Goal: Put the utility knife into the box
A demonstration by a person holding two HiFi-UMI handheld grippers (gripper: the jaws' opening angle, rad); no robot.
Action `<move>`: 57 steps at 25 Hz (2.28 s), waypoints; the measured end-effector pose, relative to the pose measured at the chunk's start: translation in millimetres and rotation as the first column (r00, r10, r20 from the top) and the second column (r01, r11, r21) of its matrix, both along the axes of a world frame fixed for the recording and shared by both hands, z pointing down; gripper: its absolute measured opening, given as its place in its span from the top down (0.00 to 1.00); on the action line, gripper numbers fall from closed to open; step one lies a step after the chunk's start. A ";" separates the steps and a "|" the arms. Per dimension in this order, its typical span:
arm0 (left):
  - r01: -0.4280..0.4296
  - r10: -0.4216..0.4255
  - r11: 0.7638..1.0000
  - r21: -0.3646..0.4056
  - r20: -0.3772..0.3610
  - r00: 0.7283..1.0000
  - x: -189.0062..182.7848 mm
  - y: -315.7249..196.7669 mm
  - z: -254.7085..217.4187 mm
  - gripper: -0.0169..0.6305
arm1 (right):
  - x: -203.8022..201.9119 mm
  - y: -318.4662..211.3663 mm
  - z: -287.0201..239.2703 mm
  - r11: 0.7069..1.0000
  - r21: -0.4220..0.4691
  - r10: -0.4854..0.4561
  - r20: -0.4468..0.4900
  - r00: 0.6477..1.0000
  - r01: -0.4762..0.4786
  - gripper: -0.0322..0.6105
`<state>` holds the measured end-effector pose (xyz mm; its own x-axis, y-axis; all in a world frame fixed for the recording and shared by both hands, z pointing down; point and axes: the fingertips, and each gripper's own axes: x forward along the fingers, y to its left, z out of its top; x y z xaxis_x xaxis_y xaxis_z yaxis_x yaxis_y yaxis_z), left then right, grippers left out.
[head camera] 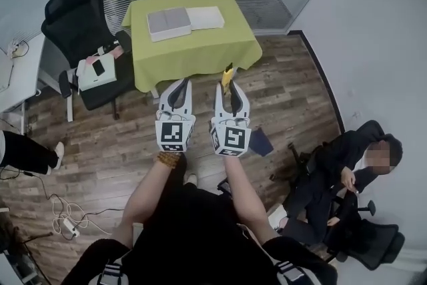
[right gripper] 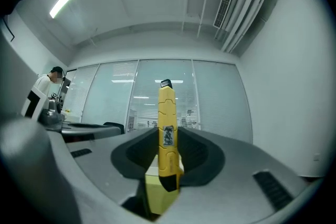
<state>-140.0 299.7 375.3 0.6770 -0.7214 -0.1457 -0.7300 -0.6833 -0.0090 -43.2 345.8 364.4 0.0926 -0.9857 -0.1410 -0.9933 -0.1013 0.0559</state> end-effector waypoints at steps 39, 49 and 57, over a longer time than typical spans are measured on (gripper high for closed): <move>-0.118 0.116 0.976 -0.186 -0.024 0.993 106.0 -244.8 55.2 0.95 | 117.5 -221.0 40.3 0.987 -0.101 0.123 0.014 0.992 -0.121 0.78; -0.043 0.053 0.988 -0.145 0.062 0.997 176.3 -287.1 50.0 0.95 | 199.1 -278.0 41.9 0.996 -0.083 0.040 0.066 0.997 -0.035 0.79; 0.070 -0.057 0.987 -0.146 0.090 0.994 214.2 -317.3 53.9 0.95 | 260.0 -318.3 44.7 0.995 -0.083 -0.051 0.086 0.995 0.059 0.79</move>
